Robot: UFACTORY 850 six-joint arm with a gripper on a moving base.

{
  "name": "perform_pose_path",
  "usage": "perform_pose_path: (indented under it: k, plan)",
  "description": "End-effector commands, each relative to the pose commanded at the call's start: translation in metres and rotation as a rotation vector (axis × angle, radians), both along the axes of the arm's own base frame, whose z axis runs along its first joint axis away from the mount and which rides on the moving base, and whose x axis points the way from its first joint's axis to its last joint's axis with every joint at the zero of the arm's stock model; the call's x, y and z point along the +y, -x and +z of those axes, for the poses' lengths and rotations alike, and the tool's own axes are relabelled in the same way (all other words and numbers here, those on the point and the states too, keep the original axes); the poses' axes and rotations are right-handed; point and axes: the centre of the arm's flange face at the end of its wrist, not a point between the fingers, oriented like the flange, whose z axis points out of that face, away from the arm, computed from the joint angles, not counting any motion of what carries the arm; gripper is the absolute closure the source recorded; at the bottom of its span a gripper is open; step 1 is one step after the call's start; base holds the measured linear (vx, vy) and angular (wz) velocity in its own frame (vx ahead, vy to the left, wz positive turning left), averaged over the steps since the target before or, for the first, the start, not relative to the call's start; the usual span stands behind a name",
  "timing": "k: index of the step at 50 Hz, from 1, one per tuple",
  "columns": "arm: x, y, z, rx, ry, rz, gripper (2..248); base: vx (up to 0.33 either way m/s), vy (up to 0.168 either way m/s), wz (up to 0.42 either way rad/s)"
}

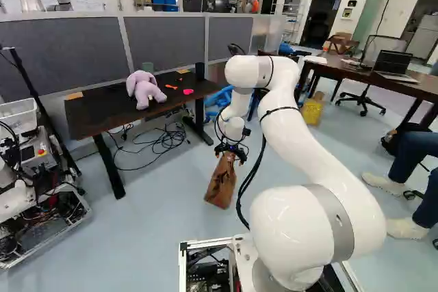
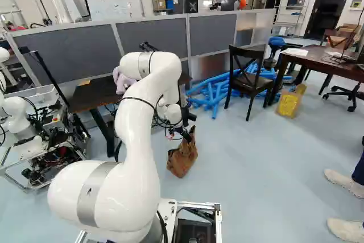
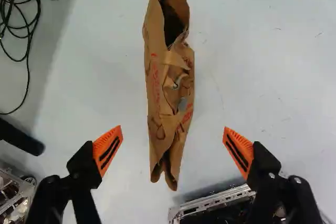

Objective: Pick up the bag on the ground and place it on the table

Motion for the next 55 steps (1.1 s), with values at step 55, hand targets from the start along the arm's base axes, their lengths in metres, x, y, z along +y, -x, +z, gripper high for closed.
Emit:
perform_pose_path:
  k: [55]
  plan:
    - [-0.009,-0.035,-0.084,-0.024,0.001,-0.013,3,0.0,0.0,0.0]
